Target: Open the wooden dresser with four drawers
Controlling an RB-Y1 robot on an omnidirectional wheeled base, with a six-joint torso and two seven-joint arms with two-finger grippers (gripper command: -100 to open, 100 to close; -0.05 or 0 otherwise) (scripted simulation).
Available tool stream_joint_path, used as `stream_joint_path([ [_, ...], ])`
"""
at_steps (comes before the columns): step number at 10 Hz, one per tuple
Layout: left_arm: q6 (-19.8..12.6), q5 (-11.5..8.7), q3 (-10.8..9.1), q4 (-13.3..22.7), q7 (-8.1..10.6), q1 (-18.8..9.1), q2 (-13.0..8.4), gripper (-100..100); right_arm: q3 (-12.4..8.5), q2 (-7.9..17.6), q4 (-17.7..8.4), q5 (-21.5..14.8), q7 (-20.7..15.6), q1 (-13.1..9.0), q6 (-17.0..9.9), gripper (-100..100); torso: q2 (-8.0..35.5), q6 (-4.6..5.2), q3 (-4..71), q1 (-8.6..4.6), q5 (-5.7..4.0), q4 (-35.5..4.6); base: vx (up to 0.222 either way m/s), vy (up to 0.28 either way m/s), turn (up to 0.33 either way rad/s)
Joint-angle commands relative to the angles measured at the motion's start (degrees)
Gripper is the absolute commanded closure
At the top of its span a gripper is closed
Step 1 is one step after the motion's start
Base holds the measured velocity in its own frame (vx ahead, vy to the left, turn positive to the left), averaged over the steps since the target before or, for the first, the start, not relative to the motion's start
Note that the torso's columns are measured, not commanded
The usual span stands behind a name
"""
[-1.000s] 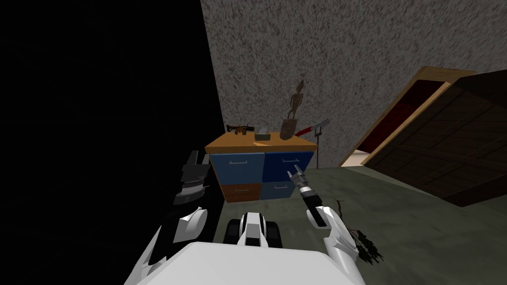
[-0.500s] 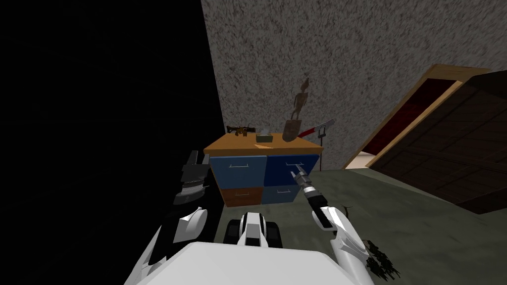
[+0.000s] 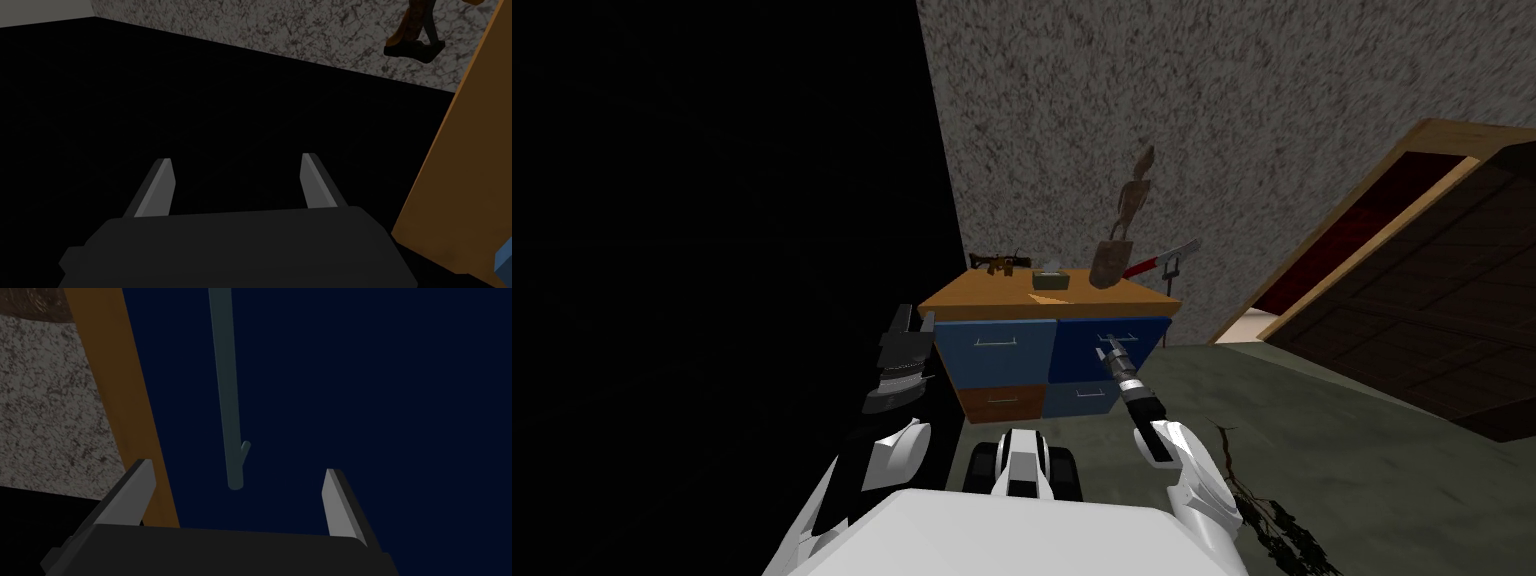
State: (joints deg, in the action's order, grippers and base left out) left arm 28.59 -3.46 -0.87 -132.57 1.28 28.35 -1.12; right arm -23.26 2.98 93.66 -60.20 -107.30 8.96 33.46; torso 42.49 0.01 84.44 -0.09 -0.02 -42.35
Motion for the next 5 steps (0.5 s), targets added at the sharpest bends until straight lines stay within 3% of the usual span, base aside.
stream_joint_path([
  [1,0.00,0.00,0.00,0.00,0.00,0.00,0.00,0,0.24,1.96,0.57,-0.61,2.36,-0.81,-2.01,-100,-0.26,-0.02,0.16,0.14,0.04,0.07,0.071,0.037,0.058],
  [2,0.00,0.00,0.00,0.00,0.00,0.01,0.00,0,0.01,1.54,0.15,-0.33,1.52,-0.71,-1.23,-100,-0.38,-0.02,0.24,0.19,0.06,0.11,0.030,0.015,0.010],
  [3,0.00,0.00,0.00,-0.01,0.00,0.01,0.00,0,0.00,0.00,0.00,0.00,0.00,0.00,0.00,100,-0.23,0.00,0.16,0.09,0.03,0.08,-0.033,-0.022,-0.082],
  [5,0.00,0.00,0.00,0.00,0.00,0.00,0.00,0,0.19,1.43,0.45,-0.20,1.61,-0.41,-0.79,100,-0.11,-0.02,0.05,-0.03,-0.06,0.08,-0.064,-0.005,-0.012],
])
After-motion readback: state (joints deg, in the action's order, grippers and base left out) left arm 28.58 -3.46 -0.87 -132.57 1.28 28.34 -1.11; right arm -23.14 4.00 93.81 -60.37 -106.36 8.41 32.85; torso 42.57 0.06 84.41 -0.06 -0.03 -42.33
